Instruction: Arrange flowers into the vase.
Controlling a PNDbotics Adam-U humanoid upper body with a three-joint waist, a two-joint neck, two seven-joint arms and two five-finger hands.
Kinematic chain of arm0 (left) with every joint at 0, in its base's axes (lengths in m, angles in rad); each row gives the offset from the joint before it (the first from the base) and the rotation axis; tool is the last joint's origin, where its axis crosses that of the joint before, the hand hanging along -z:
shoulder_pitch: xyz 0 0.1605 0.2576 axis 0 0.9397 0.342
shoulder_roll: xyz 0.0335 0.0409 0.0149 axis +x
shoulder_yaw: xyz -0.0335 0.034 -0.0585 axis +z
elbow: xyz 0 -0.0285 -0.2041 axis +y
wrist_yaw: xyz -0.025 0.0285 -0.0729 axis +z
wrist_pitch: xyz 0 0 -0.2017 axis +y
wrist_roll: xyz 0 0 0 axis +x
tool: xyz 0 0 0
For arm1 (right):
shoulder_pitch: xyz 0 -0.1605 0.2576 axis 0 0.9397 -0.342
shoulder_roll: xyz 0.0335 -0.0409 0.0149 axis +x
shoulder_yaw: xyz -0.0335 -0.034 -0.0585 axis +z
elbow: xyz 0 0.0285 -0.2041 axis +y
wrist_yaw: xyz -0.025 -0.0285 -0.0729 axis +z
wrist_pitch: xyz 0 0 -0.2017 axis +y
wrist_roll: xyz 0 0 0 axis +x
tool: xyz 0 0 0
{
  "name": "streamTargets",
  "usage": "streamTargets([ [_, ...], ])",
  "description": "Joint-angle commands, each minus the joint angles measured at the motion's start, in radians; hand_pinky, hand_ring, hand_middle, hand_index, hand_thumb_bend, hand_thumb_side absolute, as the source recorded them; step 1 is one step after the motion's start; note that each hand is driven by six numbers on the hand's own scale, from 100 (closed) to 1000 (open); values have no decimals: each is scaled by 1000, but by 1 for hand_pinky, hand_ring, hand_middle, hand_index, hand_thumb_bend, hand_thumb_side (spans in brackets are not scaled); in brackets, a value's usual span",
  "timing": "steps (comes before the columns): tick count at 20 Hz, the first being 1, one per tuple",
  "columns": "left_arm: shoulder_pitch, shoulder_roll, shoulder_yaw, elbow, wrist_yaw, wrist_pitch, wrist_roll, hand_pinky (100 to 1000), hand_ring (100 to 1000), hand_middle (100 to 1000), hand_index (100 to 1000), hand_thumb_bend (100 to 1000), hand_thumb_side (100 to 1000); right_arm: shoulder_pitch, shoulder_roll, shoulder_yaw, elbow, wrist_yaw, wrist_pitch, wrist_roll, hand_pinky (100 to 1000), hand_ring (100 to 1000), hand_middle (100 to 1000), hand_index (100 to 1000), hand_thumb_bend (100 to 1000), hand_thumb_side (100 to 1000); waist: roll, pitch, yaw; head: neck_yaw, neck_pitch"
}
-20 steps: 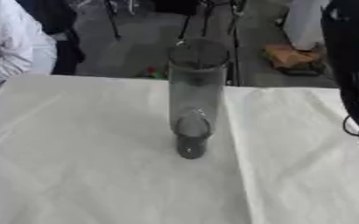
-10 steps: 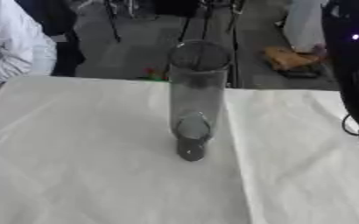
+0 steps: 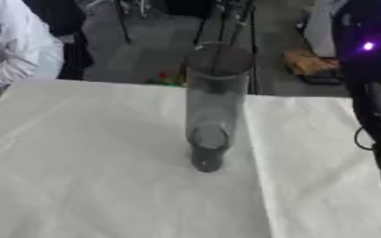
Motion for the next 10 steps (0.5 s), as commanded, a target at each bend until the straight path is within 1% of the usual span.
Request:
streamTargets([
  [1, -12, 11, -3, -17, 2, -4, 0, 491, 762, 731, 808, 209, 965, -24, 0, -2, -19, -17, 10, -9, 100, 146, 100, 127, 100, 119, 4, -20, 1, -2, -15],
  [3, -12, 10, -3, -17, 2, -5, 0, 492, 762, 731, 808, 210, 965, -22, 5, -3, -19, -19, 11, -9, 100, 147, 100, 126, 100, 103, 2, -21, 0, -1, -14],
  [4, -12, 10, -3, -17, 1, -5, 0, 492, 763, 731, 808, 210, 965, -20, 6, -2, -18, -17, 12, -6, 100, 147, 100, 127, 100, 119, 1, -21, 0, -1, -14],
  [10, -12, 8, -3, -17, 3, -5, 1, 490, 763, 732, 808, 208, 965, -11, 20, 5, -14, -11, 17, 6, 100, 149, 100, 126, 100, 118, 2, -19, 0, 2, -15],
])
